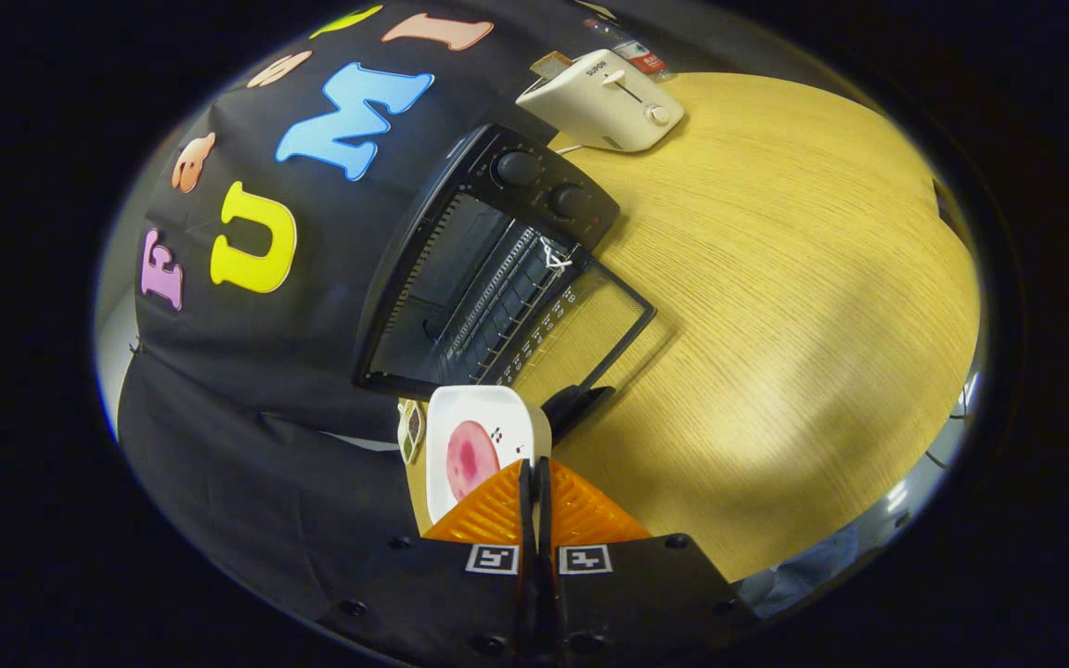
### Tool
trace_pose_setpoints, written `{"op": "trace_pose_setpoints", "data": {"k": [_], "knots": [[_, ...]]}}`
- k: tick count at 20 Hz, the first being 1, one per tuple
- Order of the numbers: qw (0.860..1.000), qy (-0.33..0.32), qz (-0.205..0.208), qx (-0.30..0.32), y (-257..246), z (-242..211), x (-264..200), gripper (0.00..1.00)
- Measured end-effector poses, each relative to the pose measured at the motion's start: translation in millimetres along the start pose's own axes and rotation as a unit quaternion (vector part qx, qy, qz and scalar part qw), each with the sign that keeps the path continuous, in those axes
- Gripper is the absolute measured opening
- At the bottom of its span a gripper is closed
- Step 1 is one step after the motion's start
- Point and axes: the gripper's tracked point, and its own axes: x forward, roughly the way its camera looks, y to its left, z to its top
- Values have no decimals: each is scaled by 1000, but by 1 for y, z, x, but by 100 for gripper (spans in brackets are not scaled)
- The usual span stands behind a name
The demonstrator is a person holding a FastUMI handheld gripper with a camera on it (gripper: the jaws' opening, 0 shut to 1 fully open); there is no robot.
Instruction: Open the toaster oven, put the food inside, and close the toaster oven door.
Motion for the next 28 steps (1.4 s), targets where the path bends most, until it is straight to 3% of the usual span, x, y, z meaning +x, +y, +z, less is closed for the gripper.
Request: {"op": "trace_pose_setpoints", "data": {"k": [9, 19, 24, 26, 28], "knots": [[993, -89, -7, 77, 40, 62, 79, 2], [967, -172, -13, 189, 40, 119, 138, 2], [960, -193, -20, 203, 36, 125, 146, 2], [962, -185, -10, 202, 40, 120, 148, 8], [964, -184, 1, 192, 43, 121, 144, 8]]}}
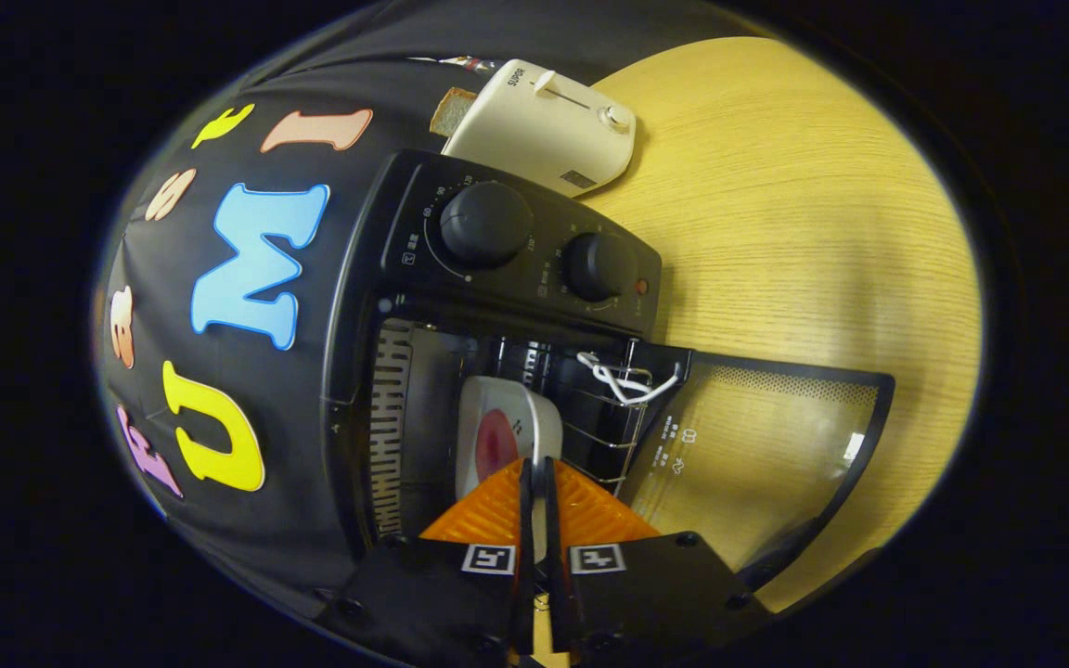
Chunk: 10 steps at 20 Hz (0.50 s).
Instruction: Open the toaster oven, put the food inside, and close the toaster oven door.
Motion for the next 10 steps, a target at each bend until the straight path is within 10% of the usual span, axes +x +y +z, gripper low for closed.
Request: {"op": "trace_pose_setpoints", "data": {"k": [3, 7, 10], "knots": [[999, 16, 19, -28, 4, -11, -15, 33], [993, 56, 35, -94, 3, -30, -40, 99], [981, 62, 50, -174, 3, -36, -66, 98]]}}
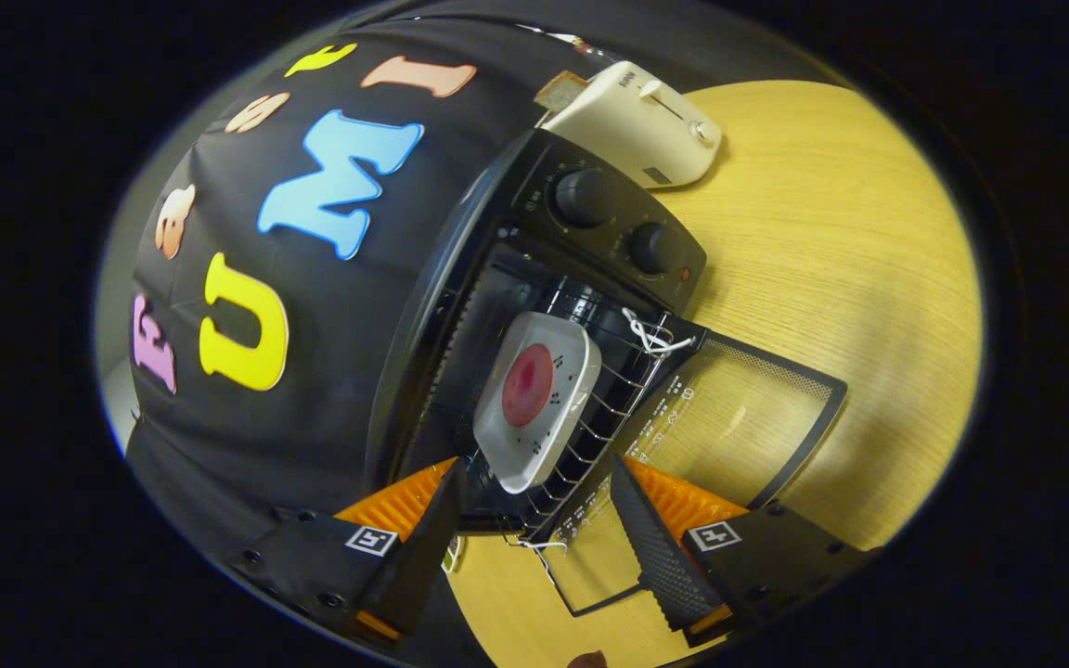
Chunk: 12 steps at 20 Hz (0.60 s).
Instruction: Open the toaster oven, put the food inside, and close the toaster oven door.
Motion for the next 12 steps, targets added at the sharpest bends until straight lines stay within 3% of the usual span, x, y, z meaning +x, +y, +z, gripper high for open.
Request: {"op": "trace_pose_setpoints", "data": {"k": [5, 12], "knots": [[986, 41, -16, -161, -17, -32, -33, 98], [939, 79, -55, -331, -58, -61, -51, 98]]}}
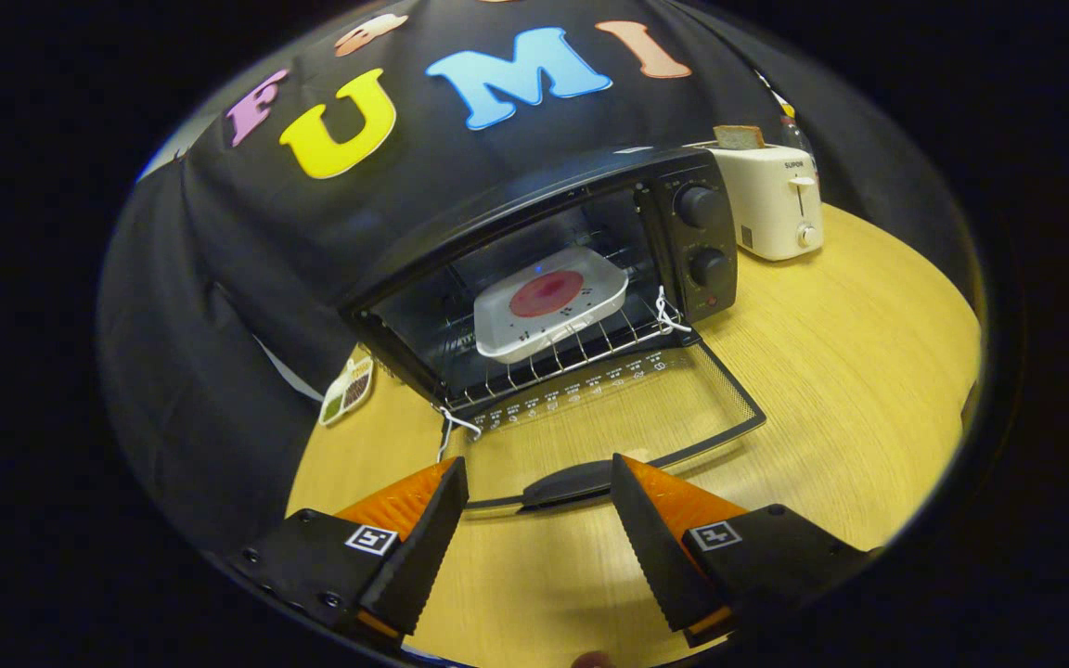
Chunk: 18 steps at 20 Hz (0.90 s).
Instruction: Open the toaster oven, put the food inside, and close the toaster oven door.
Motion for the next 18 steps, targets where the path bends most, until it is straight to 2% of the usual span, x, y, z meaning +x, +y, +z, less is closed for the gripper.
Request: {"op": "trace_pose_setpoints", "data": {"k": [5, 10, 16, 18], "knots": [[997, 29, -28, -63, -13, -27, -1, 98], [988, 62, -45, -137, -20, -48, 8, 98], [983, 91, -78, -138, -30, -60, 29, 98], [982, 81, -87, -145, -31, -54, 34, 98]]}}
